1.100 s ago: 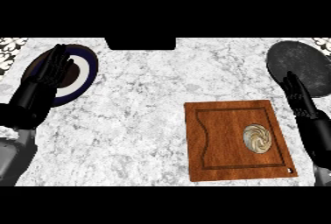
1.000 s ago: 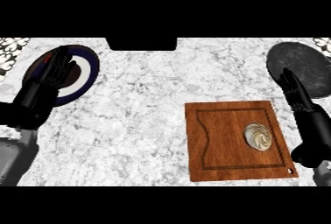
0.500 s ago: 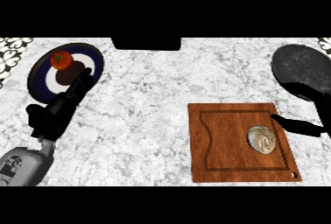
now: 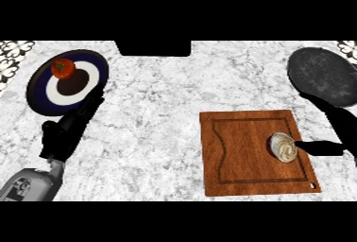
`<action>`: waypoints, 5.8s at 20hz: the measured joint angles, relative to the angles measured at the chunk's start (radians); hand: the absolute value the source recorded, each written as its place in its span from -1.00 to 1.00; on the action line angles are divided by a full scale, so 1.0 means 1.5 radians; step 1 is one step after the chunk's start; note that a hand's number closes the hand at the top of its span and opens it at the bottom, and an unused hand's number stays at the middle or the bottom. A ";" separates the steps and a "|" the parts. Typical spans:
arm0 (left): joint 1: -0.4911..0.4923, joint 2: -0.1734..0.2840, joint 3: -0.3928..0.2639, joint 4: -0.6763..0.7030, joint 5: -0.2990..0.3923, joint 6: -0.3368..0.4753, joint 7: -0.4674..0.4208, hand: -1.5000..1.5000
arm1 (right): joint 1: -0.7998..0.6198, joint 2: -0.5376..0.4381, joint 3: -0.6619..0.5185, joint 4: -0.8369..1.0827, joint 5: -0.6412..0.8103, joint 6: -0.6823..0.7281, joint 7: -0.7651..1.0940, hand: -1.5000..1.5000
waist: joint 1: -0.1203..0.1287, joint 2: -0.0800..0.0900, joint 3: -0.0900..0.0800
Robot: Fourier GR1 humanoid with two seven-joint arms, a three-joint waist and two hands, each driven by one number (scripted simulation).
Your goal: Pick the cupcake from the cutting board and place it in the pan
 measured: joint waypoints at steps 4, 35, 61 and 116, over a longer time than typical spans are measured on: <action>0.005 -0.008 -0.002 -0.007 -0.009 0.005 0.008 0.00 | -0.042 -0.039 0.045 -0.058 0.046 0.080 0.130 -1.00 | 0.001 -0.001 -0.001; 0.010 -0.055 0.053 -0.032 -0.056 -0.038 0.049 0.00 | -0.177 0.111 0.158 -0.127 0.086 0.511 0.584 -1.00 | -0.004 0.000 0.001; 0.045 -0.126 0.113 -0.068 -0.133 -0.101 0.067 0.00 | -0.076 0.195 0.100 -0.097 0.327 0.560 0.429 1.00 | -0.004 -0.003 -0.003; 0.006 -0.167 0.155 -0.048 -0.165 -0.159 0.073 0.00 | -0.335 0.144 -0.425 0.505 0.337 -0.228 -0.233 1.00 | 0.021 0.011 0.003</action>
